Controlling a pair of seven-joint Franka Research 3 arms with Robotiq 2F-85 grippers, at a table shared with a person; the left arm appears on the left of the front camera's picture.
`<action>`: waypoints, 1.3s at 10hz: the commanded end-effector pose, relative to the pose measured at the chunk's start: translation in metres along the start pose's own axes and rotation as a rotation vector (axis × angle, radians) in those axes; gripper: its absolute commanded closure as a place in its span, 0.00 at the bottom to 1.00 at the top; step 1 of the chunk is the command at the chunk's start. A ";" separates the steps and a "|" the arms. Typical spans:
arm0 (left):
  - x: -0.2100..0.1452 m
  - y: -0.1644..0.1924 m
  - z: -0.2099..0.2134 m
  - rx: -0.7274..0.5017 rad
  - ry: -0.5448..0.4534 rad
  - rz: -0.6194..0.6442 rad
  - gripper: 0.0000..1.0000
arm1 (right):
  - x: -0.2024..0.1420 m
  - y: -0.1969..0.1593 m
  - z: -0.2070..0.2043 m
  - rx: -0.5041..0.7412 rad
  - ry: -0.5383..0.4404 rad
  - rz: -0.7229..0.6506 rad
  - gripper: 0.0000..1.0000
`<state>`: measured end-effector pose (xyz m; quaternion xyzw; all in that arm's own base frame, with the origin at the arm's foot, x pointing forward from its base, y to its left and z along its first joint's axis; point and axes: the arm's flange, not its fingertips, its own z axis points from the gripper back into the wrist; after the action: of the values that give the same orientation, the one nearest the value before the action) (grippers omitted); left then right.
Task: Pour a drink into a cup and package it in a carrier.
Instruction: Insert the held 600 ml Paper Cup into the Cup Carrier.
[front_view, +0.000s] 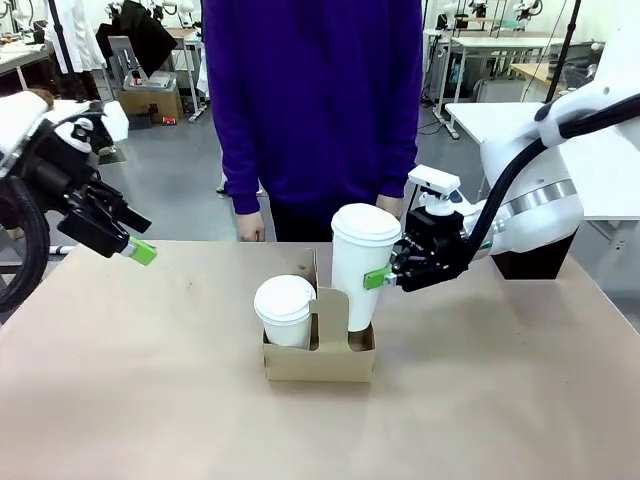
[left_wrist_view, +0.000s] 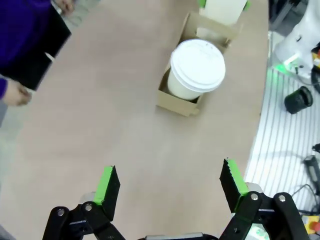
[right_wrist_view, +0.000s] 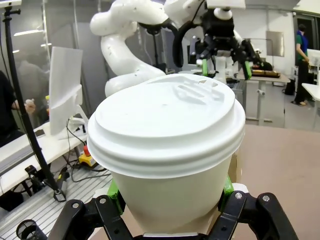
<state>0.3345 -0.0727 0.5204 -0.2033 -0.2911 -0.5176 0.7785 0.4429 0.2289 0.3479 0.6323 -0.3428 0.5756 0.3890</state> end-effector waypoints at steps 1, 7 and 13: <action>-0.039 -0.005 -0.019 -0.035 -0.126 -0.133 0.00 | -0.012 -0.006 -0.004 -0.017 -0.010 0.029 0.19; -0.090 0.009 -0.029 -0.062 -0.154 -0.114 0.00 | -0.053 -0.026 0.003 -0.031 0.001 0.058 0.19; -0.071 0.052 -0.018 -0.068 -0.113 -0.090 0.00 | -0.087 -0.034 0.010 -0.013 0.059 0.038 0.19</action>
<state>0.3649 -0.0146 0.4574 -0.2362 -0.3129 -0.5510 0.7367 0.4634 0.2327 0.2590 0.6165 -0.3423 0.5848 0.4010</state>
